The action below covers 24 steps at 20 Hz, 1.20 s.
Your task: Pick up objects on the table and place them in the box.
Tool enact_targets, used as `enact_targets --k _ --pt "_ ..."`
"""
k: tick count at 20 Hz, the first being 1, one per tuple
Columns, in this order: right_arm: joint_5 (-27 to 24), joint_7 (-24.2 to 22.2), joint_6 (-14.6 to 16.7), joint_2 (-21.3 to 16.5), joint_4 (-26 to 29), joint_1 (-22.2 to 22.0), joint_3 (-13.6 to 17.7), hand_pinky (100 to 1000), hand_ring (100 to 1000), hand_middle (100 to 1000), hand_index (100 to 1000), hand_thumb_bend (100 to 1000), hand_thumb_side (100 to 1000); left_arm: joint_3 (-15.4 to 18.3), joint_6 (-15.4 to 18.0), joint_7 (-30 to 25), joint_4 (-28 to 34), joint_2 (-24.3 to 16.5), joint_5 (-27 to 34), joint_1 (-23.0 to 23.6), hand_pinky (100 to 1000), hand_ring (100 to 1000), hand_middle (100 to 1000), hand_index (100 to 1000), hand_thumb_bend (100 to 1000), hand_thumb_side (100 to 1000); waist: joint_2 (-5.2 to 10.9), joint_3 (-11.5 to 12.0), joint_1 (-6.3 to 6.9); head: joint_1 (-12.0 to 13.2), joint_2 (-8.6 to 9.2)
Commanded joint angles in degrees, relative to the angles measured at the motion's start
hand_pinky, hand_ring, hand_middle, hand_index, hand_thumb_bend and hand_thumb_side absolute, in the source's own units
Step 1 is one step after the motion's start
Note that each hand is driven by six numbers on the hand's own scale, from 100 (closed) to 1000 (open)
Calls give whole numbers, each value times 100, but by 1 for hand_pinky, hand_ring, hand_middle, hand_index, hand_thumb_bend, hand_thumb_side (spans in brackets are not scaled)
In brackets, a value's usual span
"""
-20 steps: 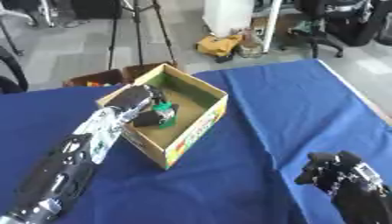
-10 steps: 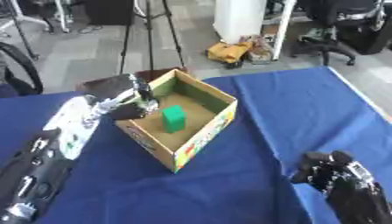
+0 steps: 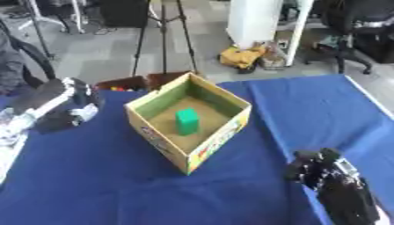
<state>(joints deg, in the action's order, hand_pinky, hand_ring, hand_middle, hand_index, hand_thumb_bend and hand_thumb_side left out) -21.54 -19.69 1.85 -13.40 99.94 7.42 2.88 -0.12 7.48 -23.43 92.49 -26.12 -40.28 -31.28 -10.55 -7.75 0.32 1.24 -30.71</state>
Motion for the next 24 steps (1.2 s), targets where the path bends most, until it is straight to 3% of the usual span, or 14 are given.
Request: enact_targets --k 1,8,24 --pt "51 41 14 -95 47 2 68 644 581 567 742 100 901 298 -274 128 459 -236 256 304 570 685 453 564 100 1000 95 84 -16 -79 -40" --pt "84 67 26 -81 47 -32 95 644 581 567 742 100 903 569 -498 290 699 -151 462 1145 569 693 420 531 100 1000 89 257 -44 -173 -66" --pt "115 88 24 -39 49 -43 113 643 581 567 742 100 908 762 -663 395 725 193 989 1655 568 713 403 510 102 1000 51 339 -72 -207 -93"
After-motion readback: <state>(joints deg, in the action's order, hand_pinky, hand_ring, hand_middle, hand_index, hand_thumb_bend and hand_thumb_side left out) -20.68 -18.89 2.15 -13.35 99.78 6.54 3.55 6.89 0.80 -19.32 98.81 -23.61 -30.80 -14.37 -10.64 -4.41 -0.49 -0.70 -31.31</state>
